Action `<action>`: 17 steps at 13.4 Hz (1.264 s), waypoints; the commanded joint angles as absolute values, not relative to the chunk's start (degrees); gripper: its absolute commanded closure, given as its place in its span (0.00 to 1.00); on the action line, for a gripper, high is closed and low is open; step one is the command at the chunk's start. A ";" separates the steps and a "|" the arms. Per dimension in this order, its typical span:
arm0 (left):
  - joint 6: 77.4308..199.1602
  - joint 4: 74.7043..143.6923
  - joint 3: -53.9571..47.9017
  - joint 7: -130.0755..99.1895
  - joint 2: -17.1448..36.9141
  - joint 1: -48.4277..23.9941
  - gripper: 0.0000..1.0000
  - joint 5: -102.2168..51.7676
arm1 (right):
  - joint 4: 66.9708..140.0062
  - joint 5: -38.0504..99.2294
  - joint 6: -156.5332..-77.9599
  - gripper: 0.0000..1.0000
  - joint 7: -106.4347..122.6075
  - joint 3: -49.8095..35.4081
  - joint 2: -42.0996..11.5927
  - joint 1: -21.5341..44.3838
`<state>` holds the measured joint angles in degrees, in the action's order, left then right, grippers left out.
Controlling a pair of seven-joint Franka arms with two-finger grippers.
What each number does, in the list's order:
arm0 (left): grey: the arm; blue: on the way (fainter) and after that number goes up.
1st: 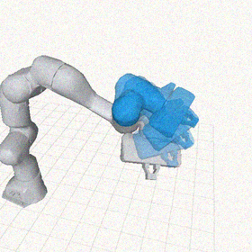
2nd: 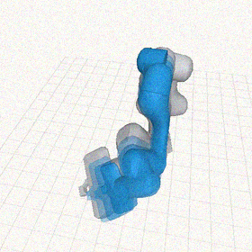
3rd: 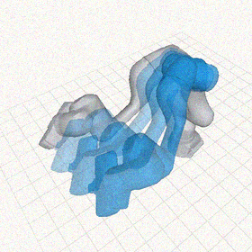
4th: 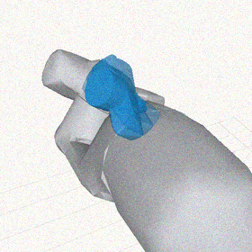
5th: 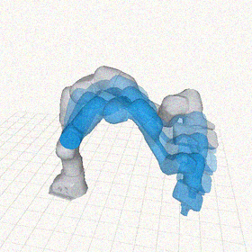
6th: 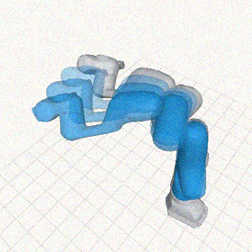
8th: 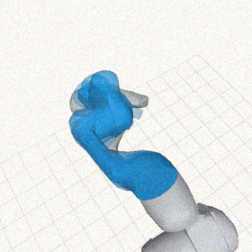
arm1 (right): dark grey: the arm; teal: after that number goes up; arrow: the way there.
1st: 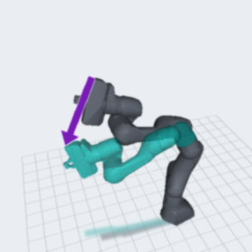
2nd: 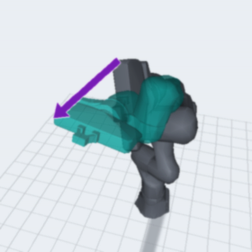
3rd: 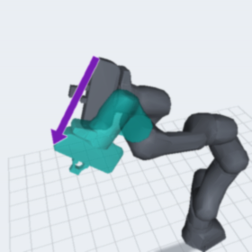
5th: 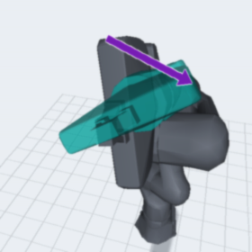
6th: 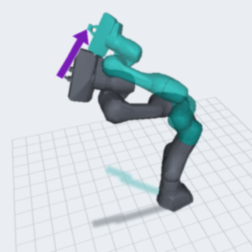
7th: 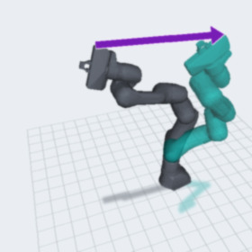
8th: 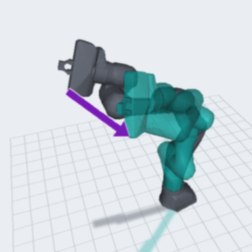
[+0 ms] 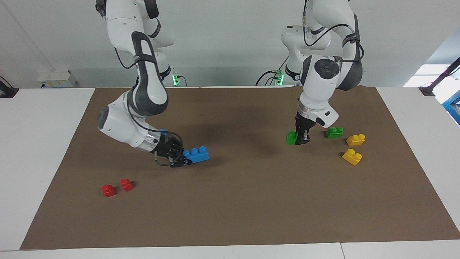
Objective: Remove green block with left arm and hold with right
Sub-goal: 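Pull the green brick away with the left gripper while the right gripper pulls blue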
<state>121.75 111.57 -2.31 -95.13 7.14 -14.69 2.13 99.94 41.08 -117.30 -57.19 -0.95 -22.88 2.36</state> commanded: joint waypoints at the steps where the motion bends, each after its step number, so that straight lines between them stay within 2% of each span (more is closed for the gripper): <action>1: 126.54 117.14 -2.90 -86.61 5.36 -10.30 1.00 1.05 | 101.59 39.11 -115.41 1.00 -55.47 -1.93 -23.20 -1.74; 8: 132.17 119.79 -2.81 -71.21 8.61 -3.26 1.00 0.97 | 105.99 36.91 -116.27 1.00 -47.90 -1.85 -24.87 -10.10; 13: 137.10 119.97 -2.81 -65.40 13.44 -2.02 1.00 0.97 | 109.51 37.09 -119.88 1.00 -47.72 -1.93 -24.26 -10.99; 17: 137.81 119.79 -2.81 -63.99 14.15 -1.06 1.00 0.97 | 109.86 37.79 -121.20 1.00 -49.38 -2.02 -24.26 -10.20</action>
<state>136.74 119.38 -2.36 -66.21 14.44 -2.10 1.96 108.07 38.11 -119.14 -48.74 -1.10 -25.09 -9.90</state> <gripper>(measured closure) 0.656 0.652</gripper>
